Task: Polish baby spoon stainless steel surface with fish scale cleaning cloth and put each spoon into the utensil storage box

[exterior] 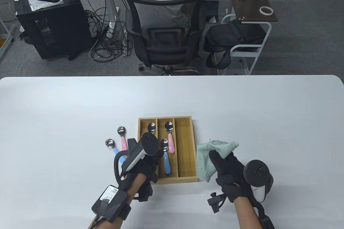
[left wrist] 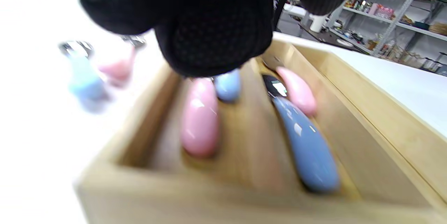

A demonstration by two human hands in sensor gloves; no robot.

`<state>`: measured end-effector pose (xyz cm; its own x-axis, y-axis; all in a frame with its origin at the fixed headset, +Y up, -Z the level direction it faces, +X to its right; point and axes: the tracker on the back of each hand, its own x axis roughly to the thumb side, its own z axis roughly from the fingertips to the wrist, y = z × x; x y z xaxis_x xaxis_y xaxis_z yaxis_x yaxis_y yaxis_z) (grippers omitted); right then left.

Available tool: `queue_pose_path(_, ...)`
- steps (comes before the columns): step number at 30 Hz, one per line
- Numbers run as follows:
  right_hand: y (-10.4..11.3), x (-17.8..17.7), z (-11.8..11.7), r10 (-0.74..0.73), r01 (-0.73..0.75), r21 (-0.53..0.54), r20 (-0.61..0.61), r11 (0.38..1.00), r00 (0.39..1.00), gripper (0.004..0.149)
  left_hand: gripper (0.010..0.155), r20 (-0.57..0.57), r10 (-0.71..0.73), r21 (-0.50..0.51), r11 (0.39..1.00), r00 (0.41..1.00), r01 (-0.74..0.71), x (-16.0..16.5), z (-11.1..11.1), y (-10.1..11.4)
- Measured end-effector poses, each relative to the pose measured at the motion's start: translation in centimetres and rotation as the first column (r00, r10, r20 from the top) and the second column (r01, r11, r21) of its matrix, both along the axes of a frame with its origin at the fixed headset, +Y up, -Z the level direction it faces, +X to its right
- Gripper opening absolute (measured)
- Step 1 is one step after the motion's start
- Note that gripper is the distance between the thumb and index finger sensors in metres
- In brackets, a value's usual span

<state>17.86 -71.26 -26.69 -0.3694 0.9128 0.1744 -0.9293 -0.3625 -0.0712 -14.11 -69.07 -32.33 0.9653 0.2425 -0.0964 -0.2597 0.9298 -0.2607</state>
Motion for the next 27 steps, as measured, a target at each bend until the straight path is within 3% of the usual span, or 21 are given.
queue_pose_path(5, -0.1, -0.2, 0.0, 0.025, -0.025, 0.0, -0.009, 1.0, 1.0, 0.049, 0.057, -0.124, -0.107, 0.033, 0.993, 0.987, 0.112, -4.7, -0.8, 1.5)
queue_pose_path(7, -0.1, -0.3, -0.1, 0.037, -0.037, -0.001, -0.012, 0.999, 0.999, 0.049, 0.06, -0.177, -0.175, -0.007, 0.984, 0.969, 0.176, -6.3, -1.1, 0.8)
queue_pose_path(9, -0.2, -0.4, -0.1, 0.052, -0.052, -0.004, -0.016, 0.999, 0.999, 0.049, 0.069, -0.173, -0.257, -0.15, 0.961, 0.951, 0.233, -7.4, -1.5, -0.8)
queue_pose_path(11, -0.3, -0.5, -0.1, 0.063, -0.063, -0.005, -0.017, 0.998, 0.998, 0.049, 0.081, -0.16, -0.252, -0.241, 0.948, 0.955, 0.21, -7.8, -1.7, -2.1)
queue_pose_path(16, -0.3, -0.5, -0.1, 0.087, -0.088, -0.006, -0.019, 0.996, 0.996, 0.049, 0.098, -0.129, -0.298, -0.317, 0.916, 0.946, 0.246, -7.4, -1.9, -4.2)
queue_pose_path(27, -0.4, -0.9, -0.2, 0.126, -0.126, -0.009, -0.039, 0.992, 0.991, 0.049, 0.101, -0.152, -0.35, -0.348, 0.894, 0.924, 0.282, -6.9, -2.9, -5.4)
